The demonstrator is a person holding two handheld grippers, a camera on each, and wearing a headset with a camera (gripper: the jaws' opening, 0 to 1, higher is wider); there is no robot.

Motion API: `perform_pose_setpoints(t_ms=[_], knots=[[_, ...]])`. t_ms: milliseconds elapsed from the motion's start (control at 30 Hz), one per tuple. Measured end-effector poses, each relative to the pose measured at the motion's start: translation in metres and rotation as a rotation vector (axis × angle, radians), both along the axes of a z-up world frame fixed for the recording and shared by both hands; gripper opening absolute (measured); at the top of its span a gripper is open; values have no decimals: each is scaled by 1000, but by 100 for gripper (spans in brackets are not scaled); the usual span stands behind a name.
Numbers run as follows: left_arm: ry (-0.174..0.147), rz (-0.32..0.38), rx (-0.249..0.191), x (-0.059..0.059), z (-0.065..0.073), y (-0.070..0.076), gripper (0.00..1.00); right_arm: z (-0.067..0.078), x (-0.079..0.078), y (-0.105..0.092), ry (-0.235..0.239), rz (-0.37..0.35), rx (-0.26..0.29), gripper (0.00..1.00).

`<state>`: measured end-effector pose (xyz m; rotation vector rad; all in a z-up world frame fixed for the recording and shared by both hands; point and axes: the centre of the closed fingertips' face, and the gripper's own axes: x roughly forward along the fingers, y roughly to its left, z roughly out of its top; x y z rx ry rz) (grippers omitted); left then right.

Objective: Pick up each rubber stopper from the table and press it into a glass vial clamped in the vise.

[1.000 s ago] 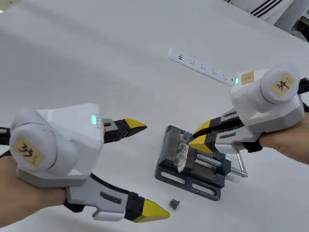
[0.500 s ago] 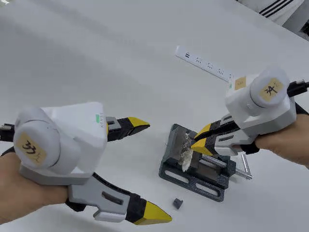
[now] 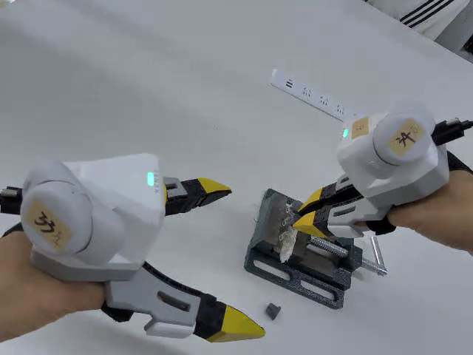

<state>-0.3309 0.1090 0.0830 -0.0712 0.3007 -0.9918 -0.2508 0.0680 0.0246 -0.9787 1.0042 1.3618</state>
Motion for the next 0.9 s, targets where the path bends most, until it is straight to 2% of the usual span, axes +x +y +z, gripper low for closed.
perform_pose_setpoints(t_ms=[567, 633, 833, 900], knots=[[-5, 4, -21, 3, 2, -2, 92, -2, 1, 2, -8, -16, -51, 4], [-6, 4, -23, 3, 3, -2, 91, -2, 0, 2, -5, -32, -48, 4], [-6, -1, -19, 1, 6, -4, 91, -1, -1, 1, -19, 21, -26, 7], [-6, 1, -22, 1, 7, -2, 91, -1, -1, 1, -17, 15, -19, 7]])
